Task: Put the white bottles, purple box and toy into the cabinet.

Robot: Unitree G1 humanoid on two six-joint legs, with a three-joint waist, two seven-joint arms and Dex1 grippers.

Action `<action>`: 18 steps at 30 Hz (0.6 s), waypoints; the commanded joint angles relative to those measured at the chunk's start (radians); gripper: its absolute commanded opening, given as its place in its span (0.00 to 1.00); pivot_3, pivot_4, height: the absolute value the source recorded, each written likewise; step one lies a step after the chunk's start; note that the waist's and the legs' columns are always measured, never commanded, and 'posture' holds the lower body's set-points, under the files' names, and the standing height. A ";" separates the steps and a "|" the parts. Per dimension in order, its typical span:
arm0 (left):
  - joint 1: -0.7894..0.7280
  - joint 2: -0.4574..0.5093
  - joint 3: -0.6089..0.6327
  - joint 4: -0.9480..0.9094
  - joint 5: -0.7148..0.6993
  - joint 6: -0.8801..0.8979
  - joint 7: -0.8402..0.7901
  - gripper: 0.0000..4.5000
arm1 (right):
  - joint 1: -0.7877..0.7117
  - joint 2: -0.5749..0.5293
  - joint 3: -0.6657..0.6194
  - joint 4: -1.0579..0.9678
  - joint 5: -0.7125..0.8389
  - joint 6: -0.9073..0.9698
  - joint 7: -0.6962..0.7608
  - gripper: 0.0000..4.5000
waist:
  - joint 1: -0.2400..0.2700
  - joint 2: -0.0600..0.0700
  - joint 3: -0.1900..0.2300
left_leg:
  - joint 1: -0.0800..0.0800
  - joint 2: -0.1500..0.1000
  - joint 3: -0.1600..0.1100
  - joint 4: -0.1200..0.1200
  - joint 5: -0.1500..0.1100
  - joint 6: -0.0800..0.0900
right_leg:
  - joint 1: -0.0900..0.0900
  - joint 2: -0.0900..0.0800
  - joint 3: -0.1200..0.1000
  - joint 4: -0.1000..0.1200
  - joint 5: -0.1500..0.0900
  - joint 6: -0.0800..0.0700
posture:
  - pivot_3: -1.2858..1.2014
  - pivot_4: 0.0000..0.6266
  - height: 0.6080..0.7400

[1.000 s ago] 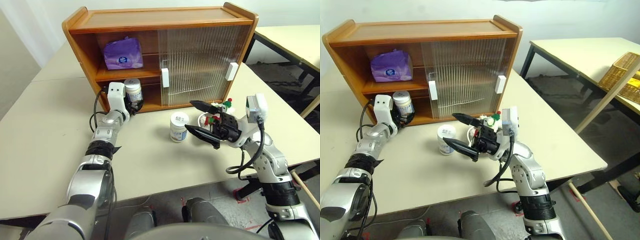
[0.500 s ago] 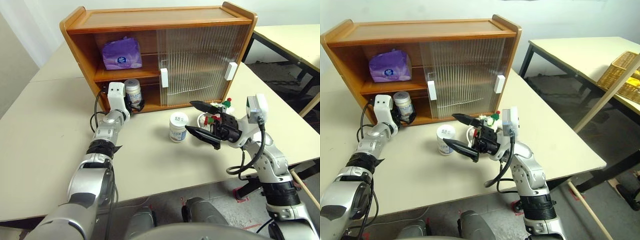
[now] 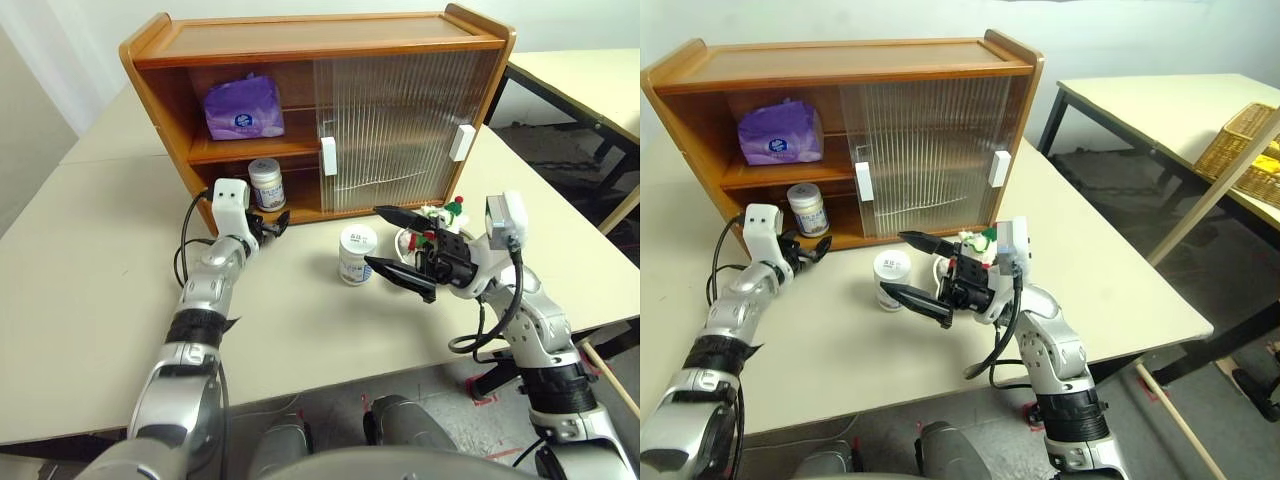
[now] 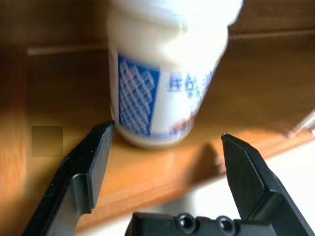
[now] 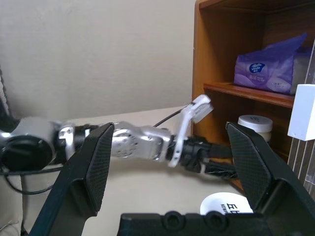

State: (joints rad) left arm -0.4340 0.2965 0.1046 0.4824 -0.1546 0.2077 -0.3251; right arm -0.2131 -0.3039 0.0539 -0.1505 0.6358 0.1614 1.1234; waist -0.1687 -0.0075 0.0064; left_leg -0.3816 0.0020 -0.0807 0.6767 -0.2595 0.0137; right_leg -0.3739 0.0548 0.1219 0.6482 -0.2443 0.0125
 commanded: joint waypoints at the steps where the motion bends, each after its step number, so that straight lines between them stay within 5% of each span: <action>1: 0.058 -0.007 0.017 -0.120 -0.018 0.059 0.019 0.71 | 0.000 0.004 0.007 0.005 -0.010 -0.014 -0.001 1.00 | -0.001 0.000 0.000 | 0.000 0.000 0.000 0.000 0.000 0.000 | 0.000 0.000 0.000 0.000 0.000 0.000 | 0.43 0.00 1.00; 10: 0.079 -0.012 0.036 -0.175 0.027 0.047 0.145 0.01 | -0.006 0.016 0.016 0.014 -0.016 -0.022 0.003 1.00 | 0.001 0.000 0.000 | 0.001 0.002 -0.008 0.000 0.000 0.000 | 0.000 0.000 0.002 0.000 0.002 -0.003 | 0.43 0.00 1.00; 18: 0.018 -0.010 0.037 -0.092 0.050 0.038 0.193 0.00 | 0.001 0.014 0.015 0.009 -0.018 -0.023 0.000 1.00 | 0.002 0.000 0.000 | 0.000 0.001 -0.010 0.000 0.000 0.000 | -0.001 -0.001 0.002 0.000 0.003 -0.006 | 0.42 0.00 1.00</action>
State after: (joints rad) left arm -0.3992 0.2913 0.1404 0.3607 -0.1154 0.2532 -0.1354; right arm -0.2131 -0.2888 0.0636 -0.1447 0.6223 0.1433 1.1240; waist -0.1669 -0.0076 0.0064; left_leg -0.3813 0.0032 -0.0909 0.6765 -0.2596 0.0135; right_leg -0.3746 0.0542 0.1239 0.6483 -0.2410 0.0069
